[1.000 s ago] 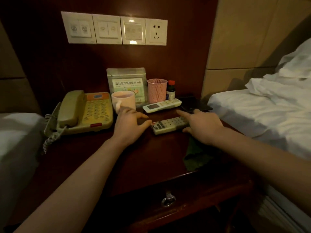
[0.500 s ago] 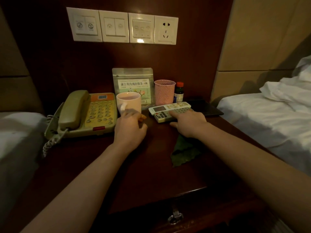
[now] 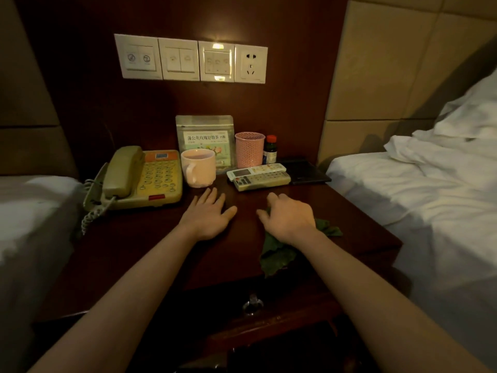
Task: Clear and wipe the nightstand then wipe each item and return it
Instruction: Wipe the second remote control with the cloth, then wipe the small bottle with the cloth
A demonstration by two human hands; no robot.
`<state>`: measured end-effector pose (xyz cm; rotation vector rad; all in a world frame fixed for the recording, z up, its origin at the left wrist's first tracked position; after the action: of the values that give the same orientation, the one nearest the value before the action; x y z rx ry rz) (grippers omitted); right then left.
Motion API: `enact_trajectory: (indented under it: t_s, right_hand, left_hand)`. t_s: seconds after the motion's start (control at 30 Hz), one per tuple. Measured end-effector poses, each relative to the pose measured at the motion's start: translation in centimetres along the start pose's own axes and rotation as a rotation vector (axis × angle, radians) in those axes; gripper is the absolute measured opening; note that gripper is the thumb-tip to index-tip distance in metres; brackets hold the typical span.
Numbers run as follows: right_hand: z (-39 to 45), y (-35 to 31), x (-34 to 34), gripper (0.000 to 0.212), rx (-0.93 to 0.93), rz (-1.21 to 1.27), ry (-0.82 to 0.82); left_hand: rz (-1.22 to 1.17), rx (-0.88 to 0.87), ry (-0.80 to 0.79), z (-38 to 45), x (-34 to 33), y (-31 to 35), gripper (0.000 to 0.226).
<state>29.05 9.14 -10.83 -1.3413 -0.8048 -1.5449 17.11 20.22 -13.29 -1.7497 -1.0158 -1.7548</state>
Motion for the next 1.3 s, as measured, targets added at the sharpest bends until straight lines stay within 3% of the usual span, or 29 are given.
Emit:
enact_trajectory:
  t_s: [0.2, 0.37, 0.43, 0.53, 0.6, 0.7, 0.8, 0.9, 1.0, 1.1, 1.2, 1.3]
  right_hand:
    - [-5.4, -1.0, 1.0, 0.044, 0.119, 0.003, -0.018]
    - [-11.9, -2.2, 2.6, 0.024, 0.165, -0.006, 0.213]
    - [-15.7, -1.6, 1.1, 0.018, 0.172, 0.088, 0.168]
    - [-22.0, 1.5, -3.7, 0.017, 0.102, 0.315, 0.026]
    - [-25.7, 4.7, -7.0, 0.02, -0.073, 0.523, -0.047]
    - [-30.5, 8.6, -11.4, 0.023, -0.329, 0.831, -0.17]
    - [-34.4, 11.2, -14.4, 0.025, -0.446, 0.945, -0.204]
    - [-37.8, 13.5, -16.8, 0.026, -0.646, 1.071, -0.168]
    - [-41.9, 15.7, -19.7, 0.027, -0.984, 1.251, -0.137]
    - [-46.3, 16.9, -22.8, 0.039, -1.271, 1.391, -0.093]
    - [-48.9, 16.9, -25.6, 0.042, -1.437, 1.5, -0.015]
    - [-50.5, 17.0, -28.2, 0.045, -1.547, 1.606, 0.072]
  left_hand:
    - [-0.022, 0.031, -0.018, -4.2, -0.4, 1.2, 0.063]
    - [-0.213, 0.031, 0.022, -9.0, -0.7, 2.2, 0.06]
    - [-0.385, -0.026, 0.186, -11.6, -0.5, 2.7, 0.053]
    - [-0.773, -0.165, 0.569, -17.2, -0.6, 4.0, 0.028]
    - [-0.962, -0.242, 0.647, -19.8, -2.7, 5.4, 0.026]
    - [-1.08, -0.322, 0.531, -21.4, -8.3, 7.9, 0.032]
    - [-1.122, -0.358, 0.309, -21.7, -14.8, 10.8, 0.031]
    - [-1.165, -0.244, 0.011, -20.5, -22.4, 12.8, 0.031]
    - [-0.854, -0.111, -0.322, -19.3, -31.8, 14.6, 0.029]
    - [-0.538, 0.008, -0.57, -19.8, -39.9, 15.0, 0.064]
    - [-0.477, 0.104, -0.589, -19.2, -44.7, 15.3, 0.081]
    - [-0.482, 0.168, -0.462, -17.4, -47.6, 15.4, 0.079]
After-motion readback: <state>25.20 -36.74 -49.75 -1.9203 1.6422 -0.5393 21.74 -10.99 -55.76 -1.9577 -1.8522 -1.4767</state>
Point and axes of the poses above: each hand's wrist, its own z-axis towards the middle knuckle, its own x-axis out of the back of the hand, y = z × x, the point moved 6 cm from there along z, towards the middle knuckle, and after that the axes turned 4 degrees about x, right-handed, at the moved point
